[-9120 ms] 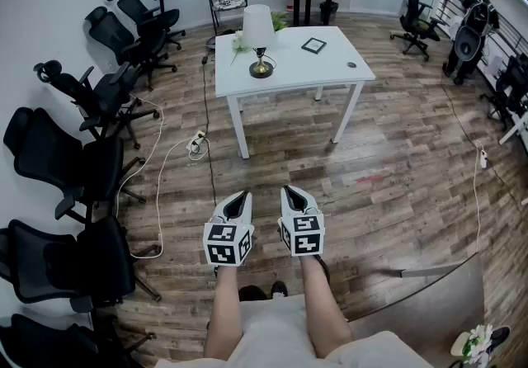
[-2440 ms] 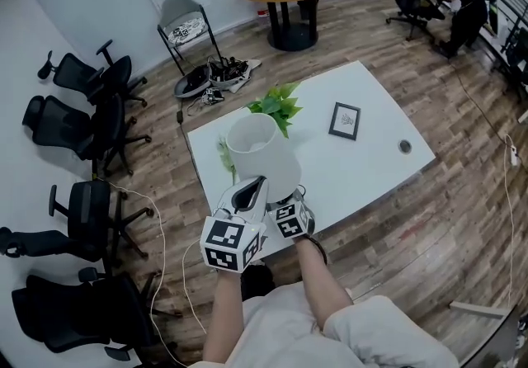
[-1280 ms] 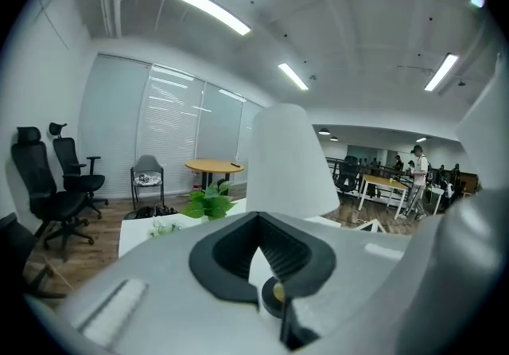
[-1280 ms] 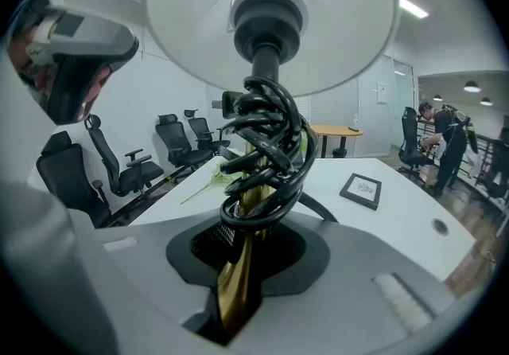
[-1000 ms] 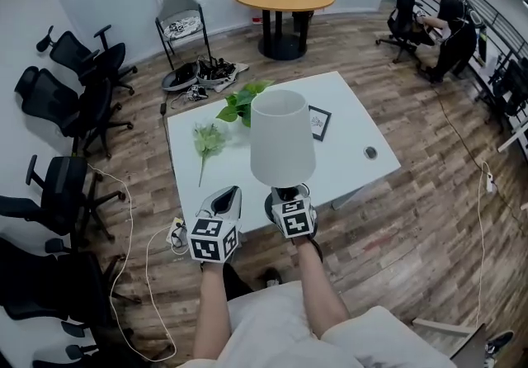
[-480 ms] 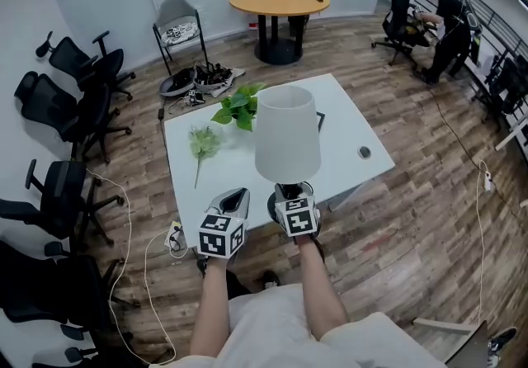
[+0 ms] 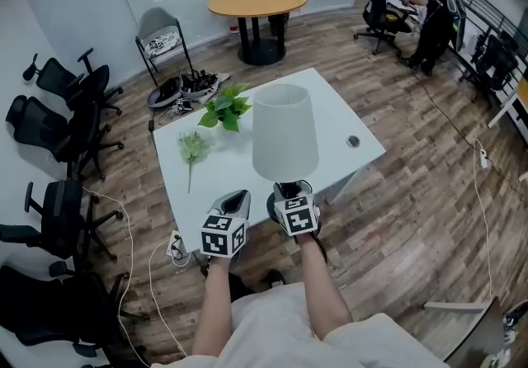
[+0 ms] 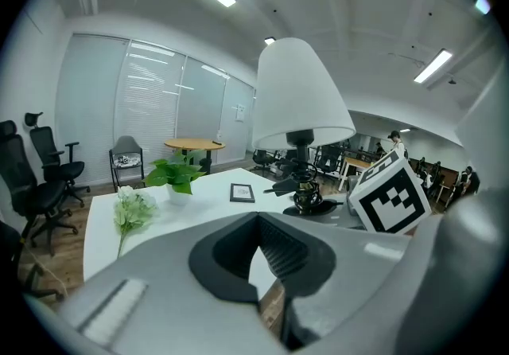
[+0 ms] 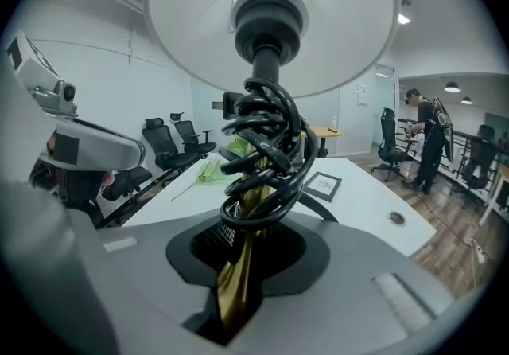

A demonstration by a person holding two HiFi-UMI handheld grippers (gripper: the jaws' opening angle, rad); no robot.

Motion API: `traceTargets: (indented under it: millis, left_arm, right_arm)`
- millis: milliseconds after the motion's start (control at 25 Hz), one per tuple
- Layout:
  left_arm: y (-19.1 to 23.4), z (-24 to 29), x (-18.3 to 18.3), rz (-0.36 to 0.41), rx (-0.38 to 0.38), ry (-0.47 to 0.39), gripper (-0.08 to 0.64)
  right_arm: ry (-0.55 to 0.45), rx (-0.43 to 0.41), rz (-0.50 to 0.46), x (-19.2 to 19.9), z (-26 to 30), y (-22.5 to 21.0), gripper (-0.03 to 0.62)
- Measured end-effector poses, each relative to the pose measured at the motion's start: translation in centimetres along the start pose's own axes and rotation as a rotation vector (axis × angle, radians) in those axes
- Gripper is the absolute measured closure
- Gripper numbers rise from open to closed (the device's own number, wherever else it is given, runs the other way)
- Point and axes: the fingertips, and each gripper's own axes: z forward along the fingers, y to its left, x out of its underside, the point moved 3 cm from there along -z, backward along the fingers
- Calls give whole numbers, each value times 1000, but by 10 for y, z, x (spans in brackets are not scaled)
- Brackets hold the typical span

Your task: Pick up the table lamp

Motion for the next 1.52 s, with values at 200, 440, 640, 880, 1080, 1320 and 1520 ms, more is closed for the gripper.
traceTargets:
  millis: [200, 440, 640, 880, 1080, 1320, 1520]
  left_arm:
    - [-12, 7, 3, 14, 23, 13, 560]
    - [-20, 9, 2, 10, 29, 6, 560]
    - [-24, 12, 6, 5, 35, 10, 560]
    - [-30, 13, 8, 10, 40, 20, 560]
    - [-28, 16, 11, 10, 37, 31, 560]
    - [-31, 19, 11, 14, 37, 35, 560]
    - [-30, 18, 13, 12, 31, 28, 560]
  right_arm:
    - [11, 14, -1, 8, -11, -11, 489]
    - [19, 29, -19, 14, -16, -17, 489]
    - [17, 34, -9, 15, -18, -20, 489]
    - [12, 40, 0, 11, -24, -23, 489]
    - [11, 43, 22, 13, -23, -25, 489]
    - [2, 28, 25, 14, -19, -26, 489]
    - [10, 29, 19, 17, -19, -26, 489]
